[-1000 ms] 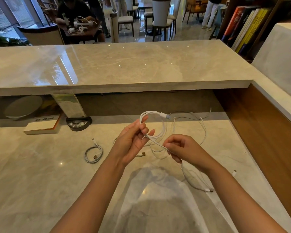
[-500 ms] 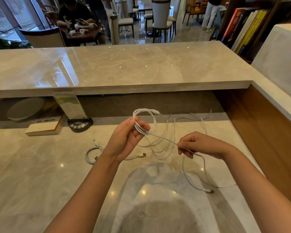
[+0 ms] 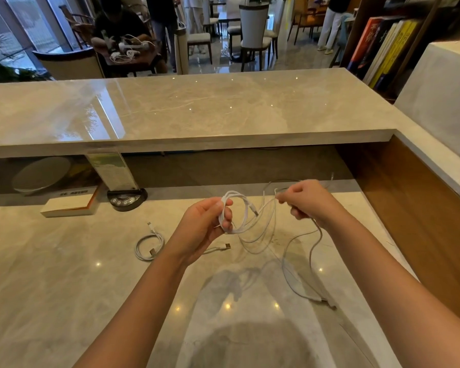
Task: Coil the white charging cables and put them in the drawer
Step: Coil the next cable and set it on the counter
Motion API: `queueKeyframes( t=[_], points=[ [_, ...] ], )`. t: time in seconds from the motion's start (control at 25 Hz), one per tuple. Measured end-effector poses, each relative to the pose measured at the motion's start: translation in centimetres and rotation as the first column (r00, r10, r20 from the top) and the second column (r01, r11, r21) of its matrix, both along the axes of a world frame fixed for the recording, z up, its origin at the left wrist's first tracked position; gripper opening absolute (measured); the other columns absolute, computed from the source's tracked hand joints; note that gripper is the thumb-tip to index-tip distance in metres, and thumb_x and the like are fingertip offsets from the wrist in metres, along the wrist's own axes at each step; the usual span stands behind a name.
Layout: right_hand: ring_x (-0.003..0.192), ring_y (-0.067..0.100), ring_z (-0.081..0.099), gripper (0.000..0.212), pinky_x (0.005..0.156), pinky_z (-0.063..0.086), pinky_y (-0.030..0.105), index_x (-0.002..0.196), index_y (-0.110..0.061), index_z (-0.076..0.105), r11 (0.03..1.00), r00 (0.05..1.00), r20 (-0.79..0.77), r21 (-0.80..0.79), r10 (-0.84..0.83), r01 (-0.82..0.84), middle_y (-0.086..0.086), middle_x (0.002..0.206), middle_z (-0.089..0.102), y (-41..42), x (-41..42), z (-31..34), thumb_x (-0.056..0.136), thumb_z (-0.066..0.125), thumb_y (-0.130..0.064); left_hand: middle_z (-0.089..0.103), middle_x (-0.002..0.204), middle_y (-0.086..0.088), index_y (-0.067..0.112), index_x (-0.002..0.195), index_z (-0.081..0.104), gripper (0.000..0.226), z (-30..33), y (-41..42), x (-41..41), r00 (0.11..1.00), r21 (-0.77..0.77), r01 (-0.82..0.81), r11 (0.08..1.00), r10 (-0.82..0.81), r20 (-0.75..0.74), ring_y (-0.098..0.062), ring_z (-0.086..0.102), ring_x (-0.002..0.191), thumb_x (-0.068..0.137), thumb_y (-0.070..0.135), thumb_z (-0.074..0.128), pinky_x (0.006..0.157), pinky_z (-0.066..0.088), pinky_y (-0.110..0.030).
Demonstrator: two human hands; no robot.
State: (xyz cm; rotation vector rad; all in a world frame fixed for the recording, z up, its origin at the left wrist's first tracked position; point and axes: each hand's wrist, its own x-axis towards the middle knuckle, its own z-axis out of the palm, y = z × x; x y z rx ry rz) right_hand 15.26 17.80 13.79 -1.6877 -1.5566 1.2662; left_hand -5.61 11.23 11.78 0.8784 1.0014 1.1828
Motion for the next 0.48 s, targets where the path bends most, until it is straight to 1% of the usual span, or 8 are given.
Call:
queueKeyframes(
  t=[0.04, 0.12, 0.2, 0.28, 0.36, 0.4, 0.44, 0.48],
  points=[
    [0.044, 0.012, 0.049, 0.021, 0.046, 0.044, 0.023, 0.071, -0.004, 0.066, 0.999, 1.0, 0.011, 0.02, -0.028, 0.027, 0.004, 0.056, 0.051, 0.0, -0.8, 0.4, 0.087, 0.063, -0.017, 0.06, 0.063, 0.0, 0.007, 0.092, 0.061, 0.025, -0.1, -0.1, 0.3, 0.998, 0.001, 0.015, 1.0, -0.015, -0.062, -0.01, 0.052, 0.055, 0.097, 0.008, 0.037, 0.065, 0.051, -0.027],
    [0.045, 0.013, 0.051, 0.021, 0.047, 0.045, 0.024, 0.075, -0.003, 0.068, 0.999, 0.999, 0.017, 0.031, -0.041, 0.041, 0.005, 0.056, 0.053, -0.2, -2.5, 0.7, 0.089, 0.057, -0.013, 0.062, 0.066, -0.001, 0.007, 0.092, 0.061, 0.025, -0.2, -0.4, 0.9, 0.988, 0.009, 0.038, 0.999, -0.036, -0.151, -0.012, 0.053, 0.057, 0.097, 0.007, 0.037, 0.068, 0.051, -0.029],
    [0.044, 0.013, 0.051, 0.023, 0.045, 0.043, 0.023, 0.082, -0.001, 0.068, 1.0, 0.999, -0.019, -0.001, -0.027, 0.027, 0.006, 0.056, 0.052, -0.6, -3.8, 0.7, 0.091, 0.048, -0.009, 0.062, 0.066, -0.001, 0.007, 0.091, 0.061, 0.025, -0.3, -0.7, 1.2, 0.981, 0.025, 0.048, 0.999, -0.043, -0.189, -0.011, 0.052, 0.057, 0.097, 0.007, 0.037, 0.067, 0.049, -0.027],
    [0.044, 0.013, 0.048, 0.025, 0.043, 0.041, 0.022, 0.086, 0.0, 0.068, 0.999, 0.997, -0.068, -0.038, -0.042, 0.039, 0.006, 0.056, 0.05, -0.8, -4.2, 0.2, 0.092, 0.044, -0.007, 0.06, 0.064, 0.0, 0.007, 0.09, 0.06, 0.024, -0.5, -0.9, 1.0, 0.989, 0.033, 0.045, 0.998, -0.04, -0.141, -0.01, 0.05, 0.055, 0.097, 0.006, 0.037, 0.065, 0.048, -0.025],
    [0.045, 0.013, 0.045, 0.026, 0.043, 0.039, 0.022, 0.084, 0.0, 0.067, 0.995, 0.993, -0.087, -0.062, -0.085, 0.08, 0.006, 0.056, 0.048, -0.8, -4.0, -0.3, 0.092, 0.044, -0.006, 0.057, 0.062, 0.0, 0.007, 0.089, 0.058, 0.023, -0.6, -1.0, 0.5, 1.0, 0.036, 0.019, 0.999, -0.018, -0.012, -0.008, 0.048, 0.053, 0.097, 0.006, 0.036, 0.063, 0.048, -0.023],
    [0.044, 0.012, 0.044, 0.025, 0.042, 0.037, 0.022, 0.083, 0.0, 0.067, 0.992, 0.989, -0.102, -0.073, -0.111, 0.104, 0.006, 0.056, 0.047, -0.9, -3.7, -0.5, 0.092, 0.044, -0.005, 0.057, 0.062, 0.001, 0.007, 0.09, 0.058, 0.023, -0.6, -1.0, 0.2, 1.0, 0.036, 0.005, 0.999, -0.006, 0.026, -0.008, 0.048, 0.052, 0.096, 0.006, 0.036, 0.063, 0.048, -0.023],
    [0.044, 0.012, 0.043, 0.024, 0.041, 0.036, 0.021, 0.082, 0.0, 0.067, 0.989, 0.982, -0.132, -0.086, -0.133, 0.123, 0.005, 0.056, 0.047, -1.0, -3.5, -0.6, 0.091, 0.045, -0.005, 0.058, 0.062, 0.001, 0.007, 0.09, 0.058, 0.023, -0.7, -1.0, 0.1, 1.0, 0.033, -0.002, 0.999, 0.001, 0.017, -0.008, 0.048, 0.053, 0.096, 0.006, 0.036, 0.064, 0.048, -0.024],
    [0.044, 0.011, 0.042, 0.023, 0.04, 0.036, 0.019, 0.081, 0.0, 0.066, 0.987, 0.973, -0.178, -0.094, -0.149, 0.134, 0.004, 0.057, 0.047, -1.1, -3.4, -0.4, 0.091, 0.046, -0.004, 0.058, 0.063, 0.0, 0.007, 0.09, 0.059, 0.023, -0.8, -1.0, 0.0, 1.0, 0.027, -0.003, 1.0, 0.004, -0.029, -0.009, 0.049, 0.054, 0.096, 0.006, 0.037, 0.065, 0.048, -0.025]
  ],
)
